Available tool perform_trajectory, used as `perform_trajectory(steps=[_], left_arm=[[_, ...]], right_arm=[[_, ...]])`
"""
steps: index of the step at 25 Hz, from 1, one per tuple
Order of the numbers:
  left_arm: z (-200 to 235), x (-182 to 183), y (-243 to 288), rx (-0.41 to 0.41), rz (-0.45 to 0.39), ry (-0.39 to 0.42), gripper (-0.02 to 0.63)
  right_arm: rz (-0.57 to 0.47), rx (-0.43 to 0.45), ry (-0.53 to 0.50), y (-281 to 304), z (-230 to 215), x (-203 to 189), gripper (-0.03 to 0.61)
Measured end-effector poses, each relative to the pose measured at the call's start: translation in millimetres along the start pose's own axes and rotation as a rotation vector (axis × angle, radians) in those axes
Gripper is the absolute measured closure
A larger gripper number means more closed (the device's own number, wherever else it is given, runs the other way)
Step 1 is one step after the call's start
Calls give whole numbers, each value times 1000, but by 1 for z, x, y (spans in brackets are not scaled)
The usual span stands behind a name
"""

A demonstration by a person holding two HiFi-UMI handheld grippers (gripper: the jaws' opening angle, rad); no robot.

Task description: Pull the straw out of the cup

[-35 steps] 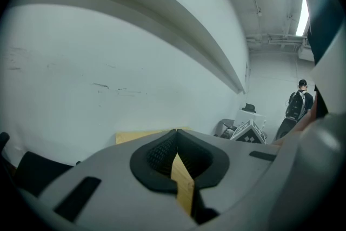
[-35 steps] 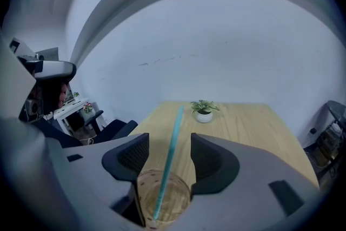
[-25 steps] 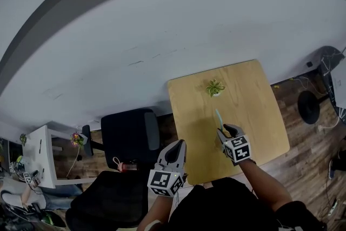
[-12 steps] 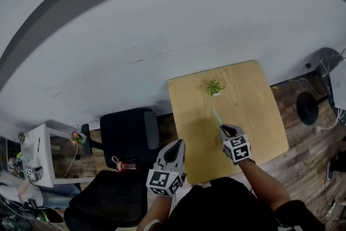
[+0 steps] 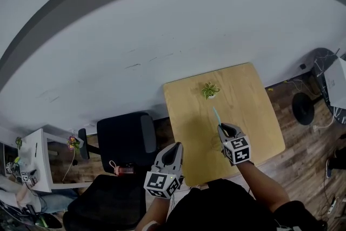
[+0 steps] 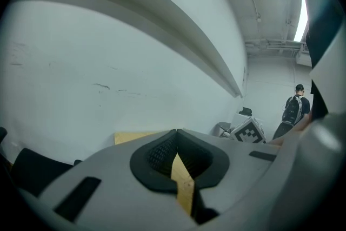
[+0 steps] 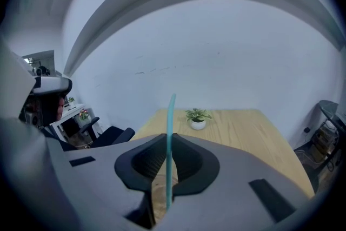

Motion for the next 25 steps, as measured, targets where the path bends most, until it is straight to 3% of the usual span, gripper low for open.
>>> perform_trajectory(steps=[15,25], left_arm=[[-4,2,3,-25,5,19,595],[-8,4,-6,-25,1,28,595]], right_arm=[[-289,34,2,-57,34,79,526],[-469,33,-70,-110,53,126,526]])
Point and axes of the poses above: the fingertips, and each gripper's own axes: y forward along the fingers, z to its left, x out of its top, the point moved 4 cm from there along -y, backward along the fingers, and after that the axes turned 8 degrees about y, right-handed, at the moved point
